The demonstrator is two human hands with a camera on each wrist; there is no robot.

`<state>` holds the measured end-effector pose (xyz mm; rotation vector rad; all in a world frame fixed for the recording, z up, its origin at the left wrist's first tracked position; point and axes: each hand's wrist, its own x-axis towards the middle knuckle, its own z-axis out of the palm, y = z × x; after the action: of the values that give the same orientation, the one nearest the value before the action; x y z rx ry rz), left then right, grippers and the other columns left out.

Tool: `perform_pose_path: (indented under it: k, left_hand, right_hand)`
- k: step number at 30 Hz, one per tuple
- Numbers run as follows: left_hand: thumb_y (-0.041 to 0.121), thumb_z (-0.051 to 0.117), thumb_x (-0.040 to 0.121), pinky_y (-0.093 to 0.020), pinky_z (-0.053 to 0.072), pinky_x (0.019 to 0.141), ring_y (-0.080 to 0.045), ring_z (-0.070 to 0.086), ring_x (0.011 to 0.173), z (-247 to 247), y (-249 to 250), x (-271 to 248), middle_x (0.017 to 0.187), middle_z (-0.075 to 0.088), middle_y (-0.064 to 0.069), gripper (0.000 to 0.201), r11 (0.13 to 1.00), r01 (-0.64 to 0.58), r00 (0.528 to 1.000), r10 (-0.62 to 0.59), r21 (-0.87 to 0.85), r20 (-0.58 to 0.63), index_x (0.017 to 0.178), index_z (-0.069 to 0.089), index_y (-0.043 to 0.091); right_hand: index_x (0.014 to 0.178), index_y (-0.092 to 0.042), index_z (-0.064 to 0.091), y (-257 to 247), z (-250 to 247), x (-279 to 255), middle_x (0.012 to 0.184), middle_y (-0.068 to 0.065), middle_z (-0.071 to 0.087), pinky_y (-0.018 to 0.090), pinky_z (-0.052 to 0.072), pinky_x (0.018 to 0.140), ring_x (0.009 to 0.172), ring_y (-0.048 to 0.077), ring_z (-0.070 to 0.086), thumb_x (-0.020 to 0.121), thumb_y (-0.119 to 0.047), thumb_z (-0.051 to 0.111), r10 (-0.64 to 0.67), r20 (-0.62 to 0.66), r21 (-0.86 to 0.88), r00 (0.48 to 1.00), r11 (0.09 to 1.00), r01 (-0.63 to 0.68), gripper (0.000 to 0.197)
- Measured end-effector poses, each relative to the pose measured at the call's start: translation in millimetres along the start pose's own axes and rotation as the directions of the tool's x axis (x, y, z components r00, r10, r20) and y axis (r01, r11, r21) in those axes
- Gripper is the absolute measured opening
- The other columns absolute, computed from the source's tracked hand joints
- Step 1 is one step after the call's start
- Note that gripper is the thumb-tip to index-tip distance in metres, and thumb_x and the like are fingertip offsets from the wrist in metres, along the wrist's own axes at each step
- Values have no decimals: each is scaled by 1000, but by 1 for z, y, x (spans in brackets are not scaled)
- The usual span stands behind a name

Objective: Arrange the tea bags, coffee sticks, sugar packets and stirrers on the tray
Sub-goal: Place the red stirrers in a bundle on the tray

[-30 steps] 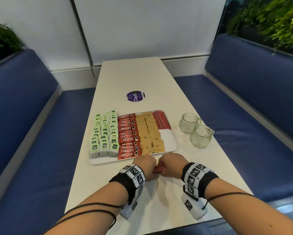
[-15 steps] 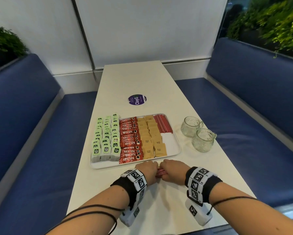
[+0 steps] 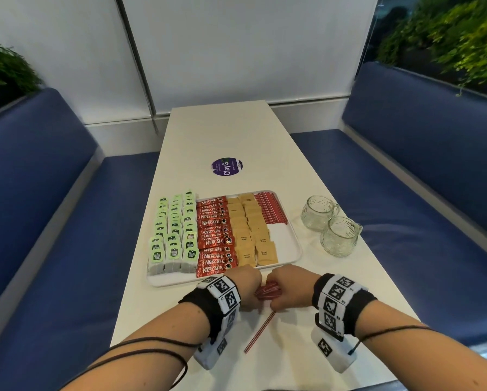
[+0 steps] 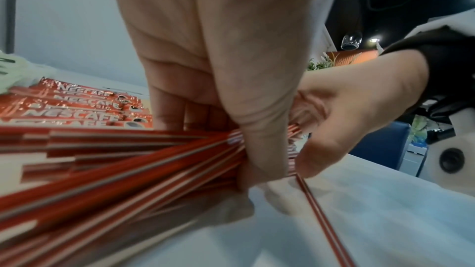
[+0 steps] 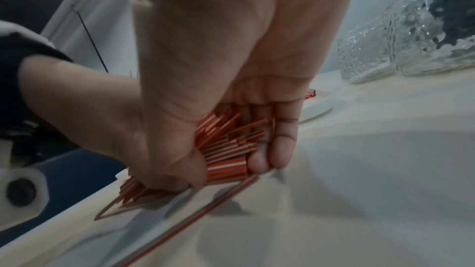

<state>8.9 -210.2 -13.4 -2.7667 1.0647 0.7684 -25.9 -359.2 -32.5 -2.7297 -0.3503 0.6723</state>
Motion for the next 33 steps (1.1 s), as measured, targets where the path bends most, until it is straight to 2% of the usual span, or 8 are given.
perform_pose_path:
  k: [4,9,13,18,21,24,29,33]
  left_hand:
    - [24,69,83,-30,50,69,-27,66,88,3,-4,3,98,68,-10,30,998,10,1000,-11,-54,-16,108,67,8]
    - [41,70,81,-32,50,66,-26,65,82,8,-2,2,94,69,-10,37,996,30,998,-34,-78,-51,100,70,8]
    - [26,72,79,-30,49,64,-28,66,84,5,1,-2,89,64,-10,28,999,39,999,-39,-21,-23,100,69,8]
    - [18,70,79,-29,46,60,-26,56,71,2,5,-2,85,59,-11,24,999,30,1000,-30,15,-5,98,68,4]
    - [20,67,83,-30,46,64,-30,63,84,5,7,-1,95,64,-14,24,999,23,999,-23,31,-24,102,67,5]
    - [26,64,89,-34,50,75,-31,64,98,6,2,2,109,65,-15,31,1000,11,999,-12,-4,-49,112,64,5]
    - [26,61,93,-35,51,82,-32,64,102,10,-6,11,114,65,-16,32,994,-4,1000,4,-108,-5,117,60,4]
    - [25,56,96,-34,46,78,-33,63,104,7,-8,18,116,65,-17,33,986,-37,998,45,-160,46,121,58,3]
  right_hand:
    - [110,-17,62,6,1,1,103,2,66,32,50,79,91,21,61,66,-42,82,-11,34,-51,999,999,13,54]
    - [93,-15,69,3,6,7,90,7,70,33,48,70,82,25,64,77,-47,73,38,-78,-38,996,998,-41,37]
    - [94,-15,71,3,9,7,91,7,71,33,48,71,83,24,63,79,-42,72,51,-97,-46,994,997,-55,31]
    - [106,-15,67,1,13,4,104,6,66,36,50,80,94,26,62,85,-42,66,62,-101,-62,993,996,-68,34]
    - [114,-12,63,0,15,4,110,10,61,38,48,82,100,29,60,89,-42,62,60,-74,-76,995,995,-66,39]
    - [113,-10,63,0,12,6,111,11,64,36,48,83,101,30,61,91,-38,61,53,-70,-23,996,998,-54,36]
    - [112,-12,58,0,-1,8,112,10,66,31,44,82,102,28,61,90,-37,63,40,-52,49,998,998,-38,34]
    - [109,-15,64,1,-7,12,108,6,68,27,44,78,97,23,62,84,-36,71,19,-13,82,1000,996,-18,33]
